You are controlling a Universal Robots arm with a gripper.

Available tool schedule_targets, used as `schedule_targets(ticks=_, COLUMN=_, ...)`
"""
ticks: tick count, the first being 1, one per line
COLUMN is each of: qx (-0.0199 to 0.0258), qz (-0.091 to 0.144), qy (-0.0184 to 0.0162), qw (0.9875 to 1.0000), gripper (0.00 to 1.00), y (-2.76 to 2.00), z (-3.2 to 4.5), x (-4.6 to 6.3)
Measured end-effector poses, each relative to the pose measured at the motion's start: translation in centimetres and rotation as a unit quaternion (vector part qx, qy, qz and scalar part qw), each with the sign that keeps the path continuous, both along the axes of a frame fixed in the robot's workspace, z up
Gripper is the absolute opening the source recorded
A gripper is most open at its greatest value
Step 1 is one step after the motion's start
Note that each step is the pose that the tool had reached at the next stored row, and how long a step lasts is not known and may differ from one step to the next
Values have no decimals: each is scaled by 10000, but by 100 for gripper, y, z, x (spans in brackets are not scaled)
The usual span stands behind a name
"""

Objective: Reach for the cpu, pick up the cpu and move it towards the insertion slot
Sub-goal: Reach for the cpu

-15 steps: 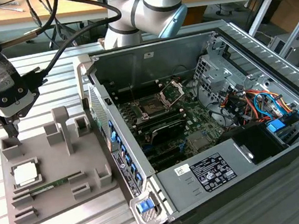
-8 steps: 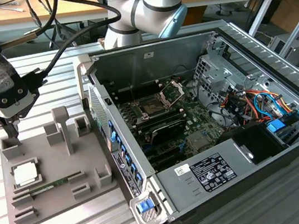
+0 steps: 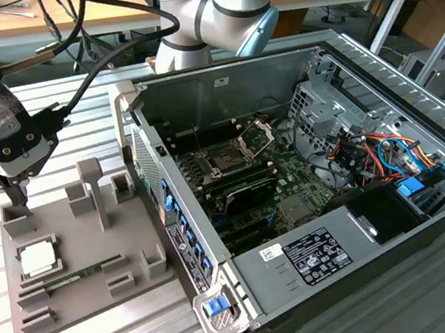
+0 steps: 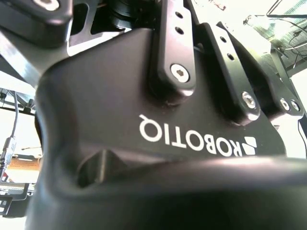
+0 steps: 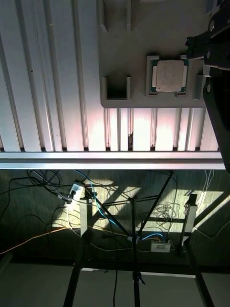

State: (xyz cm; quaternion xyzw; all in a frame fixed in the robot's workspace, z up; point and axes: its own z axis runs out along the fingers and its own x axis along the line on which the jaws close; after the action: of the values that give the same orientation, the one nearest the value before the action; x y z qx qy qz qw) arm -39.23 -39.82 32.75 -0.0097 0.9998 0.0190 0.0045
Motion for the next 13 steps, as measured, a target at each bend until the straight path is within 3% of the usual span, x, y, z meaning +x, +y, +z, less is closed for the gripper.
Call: schedule_targets(ticks=13, qx=0, qz=0, qy=-2, qw=10000, gripper=11, y=0, z=-26, x=-10)
